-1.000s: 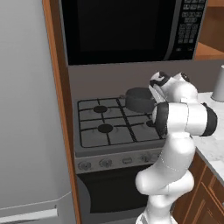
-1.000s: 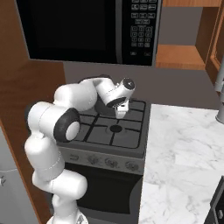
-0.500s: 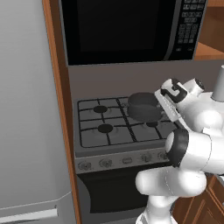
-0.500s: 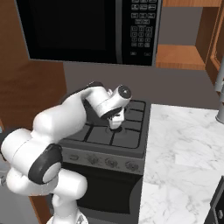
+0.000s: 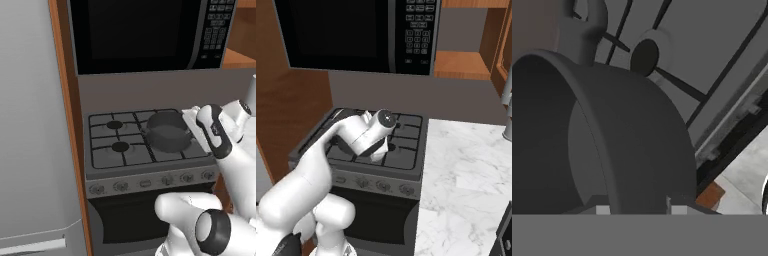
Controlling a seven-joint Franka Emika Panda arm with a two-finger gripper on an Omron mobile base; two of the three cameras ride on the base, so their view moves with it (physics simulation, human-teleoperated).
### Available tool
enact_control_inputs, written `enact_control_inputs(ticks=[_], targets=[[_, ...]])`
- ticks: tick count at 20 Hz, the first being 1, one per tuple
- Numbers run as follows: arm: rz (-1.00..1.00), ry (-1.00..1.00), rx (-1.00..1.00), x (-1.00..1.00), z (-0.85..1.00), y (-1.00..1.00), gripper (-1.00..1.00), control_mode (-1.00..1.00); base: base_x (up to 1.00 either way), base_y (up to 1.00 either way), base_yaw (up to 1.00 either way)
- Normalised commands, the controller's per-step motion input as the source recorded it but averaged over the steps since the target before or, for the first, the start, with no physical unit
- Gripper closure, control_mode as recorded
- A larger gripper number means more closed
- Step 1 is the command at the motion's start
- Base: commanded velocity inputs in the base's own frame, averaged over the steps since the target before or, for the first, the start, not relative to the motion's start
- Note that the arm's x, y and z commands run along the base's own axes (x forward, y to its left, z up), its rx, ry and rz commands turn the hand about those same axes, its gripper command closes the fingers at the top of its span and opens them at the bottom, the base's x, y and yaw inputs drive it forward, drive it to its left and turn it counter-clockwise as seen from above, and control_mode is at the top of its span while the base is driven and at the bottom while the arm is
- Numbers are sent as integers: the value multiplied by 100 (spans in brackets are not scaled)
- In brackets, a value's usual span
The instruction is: Move the pot and pan from the stove into the sink.
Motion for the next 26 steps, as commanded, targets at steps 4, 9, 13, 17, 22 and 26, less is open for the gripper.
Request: enact_control_inputs(ticks=[4,9,13,17,22,26], targets=[[4,-15,-4,-93,19,26,100,-100,0,0,0],[2,-28,-6,-76,16,20,100,-100,0,0,0],[0,-1,0,-1,0,0,100,-100,0,0,0],[0,0,0,0,0,0,100,-100,0,0,0],[0,0,0,0,0,0,100,-100,0,0,0],[0,0,0,-2,0,0,100,100,-9,4,1]])
